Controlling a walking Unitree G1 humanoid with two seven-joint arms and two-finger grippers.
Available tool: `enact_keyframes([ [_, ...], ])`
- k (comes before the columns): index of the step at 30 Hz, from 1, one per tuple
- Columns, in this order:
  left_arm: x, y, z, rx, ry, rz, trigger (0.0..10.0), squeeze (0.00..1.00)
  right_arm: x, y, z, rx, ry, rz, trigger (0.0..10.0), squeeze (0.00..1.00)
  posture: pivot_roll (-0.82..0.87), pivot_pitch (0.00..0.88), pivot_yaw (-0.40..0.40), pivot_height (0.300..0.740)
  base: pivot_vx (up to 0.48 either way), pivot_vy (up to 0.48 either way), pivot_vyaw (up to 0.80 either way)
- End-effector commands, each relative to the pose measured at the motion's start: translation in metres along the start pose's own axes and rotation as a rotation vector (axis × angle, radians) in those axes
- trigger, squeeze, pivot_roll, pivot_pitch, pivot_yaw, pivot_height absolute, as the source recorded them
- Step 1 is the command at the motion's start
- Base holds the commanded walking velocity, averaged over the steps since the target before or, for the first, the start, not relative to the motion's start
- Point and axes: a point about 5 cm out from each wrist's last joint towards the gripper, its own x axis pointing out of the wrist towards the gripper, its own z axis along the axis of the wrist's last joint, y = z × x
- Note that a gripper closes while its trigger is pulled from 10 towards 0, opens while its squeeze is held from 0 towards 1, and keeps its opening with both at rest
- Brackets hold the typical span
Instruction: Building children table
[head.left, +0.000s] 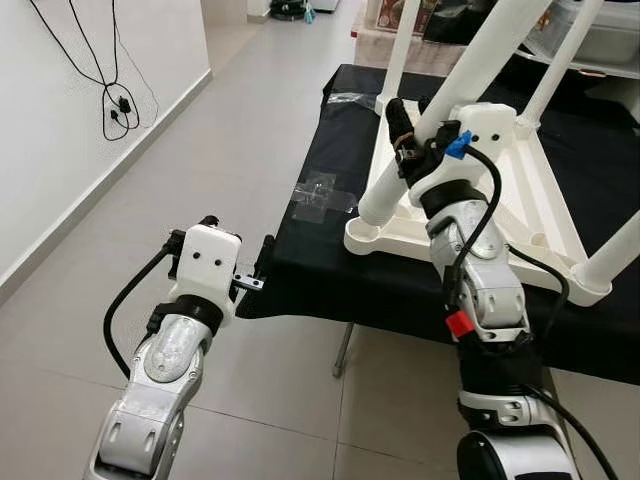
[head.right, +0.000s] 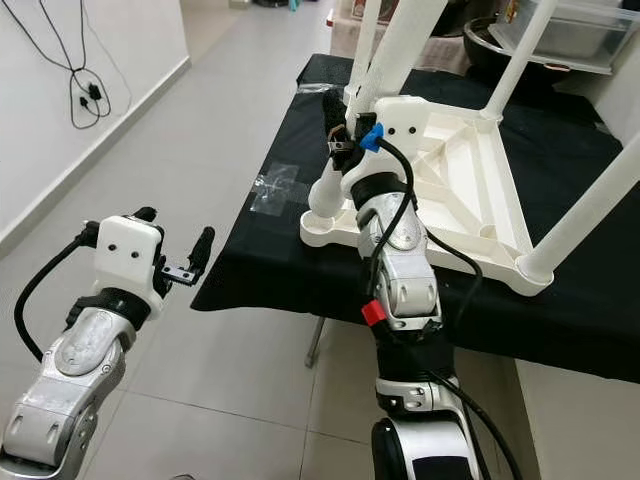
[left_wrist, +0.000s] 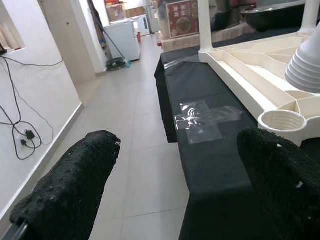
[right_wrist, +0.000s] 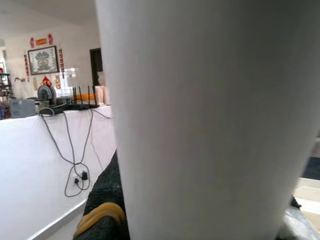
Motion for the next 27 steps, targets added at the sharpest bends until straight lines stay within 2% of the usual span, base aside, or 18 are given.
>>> enact_keyframes([
  [1,0.0,-0.004,-0.003,0.016,0.006,-0.014,10.0,0.0,-0.002,-0.002,0.002,0.005,-0.004,-0.006,10.0,0.0,0.09,0.089,-0.094,0.74,0.0,0.0,0.0],
  [6,0.003,-0.007,-0.001,0.019,-0.012,-0.018,10.0,0.0,-0.001,-0.001,0.002,0.005,-0.007,-0.006,10.0,0.0,0.09,0.088,-0.095,0.74,0.136,0.0,0.0],
  [12,0.016,0.003,0.006,0.031,-0.054,0.019,10.0,0.0,-0.002,0.0,0.002,0.022,-0.002,0.004,10.0,0.0,0.09,0.086,-0.092,0.74,0.355,0.0,0.0],
  [17,0.021,0.005,0.008,0.035,-0.068,0.017,10.0,0.0,-0.003,0.0,0.001,0.036,0.006,0.007,10.0,0.0,0.08,0.085,-0.088,0.74,0.379,0.0,0.0],
  [27,0.016,0.0,0.003,0.053,-0.061,-0.02,10.0,0.0,-0.005,0.0,0.001,0.037,0.001,0.009,10.0,0.0,0.08,0.065,-0.081,0.74,0.381,0.0,0.0],
])
